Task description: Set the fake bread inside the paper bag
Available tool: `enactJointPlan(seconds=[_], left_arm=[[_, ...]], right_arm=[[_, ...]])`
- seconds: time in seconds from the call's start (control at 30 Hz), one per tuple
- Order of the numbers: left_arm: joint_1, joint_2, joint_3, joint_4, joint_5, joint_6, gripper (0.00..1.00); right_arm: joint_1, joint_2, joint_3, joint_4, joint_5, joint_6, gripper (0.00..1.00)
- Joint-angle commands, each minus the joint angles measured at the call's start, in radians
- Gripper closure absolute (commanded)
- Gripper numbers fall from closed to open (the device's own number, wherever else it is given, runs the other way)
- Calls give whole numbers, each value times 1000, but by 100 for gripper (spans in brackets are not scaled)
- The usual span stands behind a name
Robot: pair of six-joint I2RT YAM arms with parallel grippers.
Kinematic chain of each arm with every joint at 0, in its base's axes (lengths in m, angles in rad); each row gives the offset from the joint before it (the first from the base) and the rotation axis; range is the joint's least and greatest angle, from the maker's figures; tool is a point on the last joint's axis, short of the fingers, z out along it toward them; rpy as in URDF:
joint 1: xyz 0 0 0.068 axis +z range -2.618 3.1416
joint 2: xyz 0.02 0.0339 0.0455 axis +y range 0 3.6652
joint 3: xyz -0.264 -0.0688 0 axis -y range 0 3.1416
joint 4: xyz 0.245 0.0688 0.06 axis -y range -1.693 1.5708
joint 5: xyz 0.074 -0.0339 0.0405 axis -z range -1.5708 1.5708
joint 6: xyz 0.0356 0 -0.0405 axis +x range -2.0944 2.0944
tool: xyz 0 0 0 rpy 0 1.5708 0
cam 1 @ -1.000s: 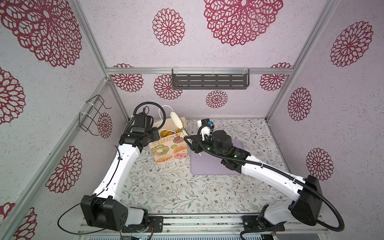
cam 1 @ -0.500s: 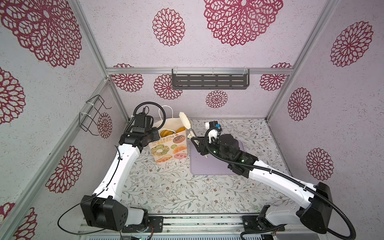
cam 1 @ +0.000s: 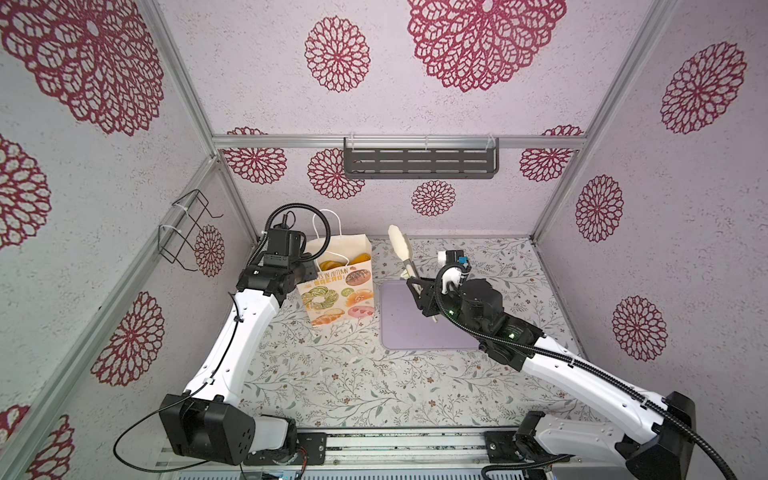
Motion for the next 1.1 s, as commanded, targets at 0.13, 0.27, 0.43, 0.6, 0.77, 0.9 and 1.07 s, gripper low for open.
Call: enactJointPlan(seconds=[0.13, 0.27, 0.43, 0.6, 0.77, 0.9, 1.07], left_arm=[[-6, -31, -18, 30, -31, -6, 37], [-6, -37, -23, 32, -54, -8, 31], [-6, -60, -51, 60, -113, -16, 18], [-6, -81, -65, 69, -147, -25, 7], [7, -93, -67, 80, -166, -31, 3], [20, -100, -53, 73, -186, -35, 3], [62, -143, -41, 42, -200, -56, 3]], right_arm=[[-32, -107, -18, -34, 108, -46, 61], [-48, -142, -38, -65, 132, -60, 61], [-72, -193, -72, -91, 184, -63, 61], [-105, -247, -109, -108, 238, -78, 62], [-138, -281, -112, -162, 273, -101, 62], [-162, -291, -111, -202, 295, -130, 62], [-196, -294, -97, -274, 348, -156, 63]])
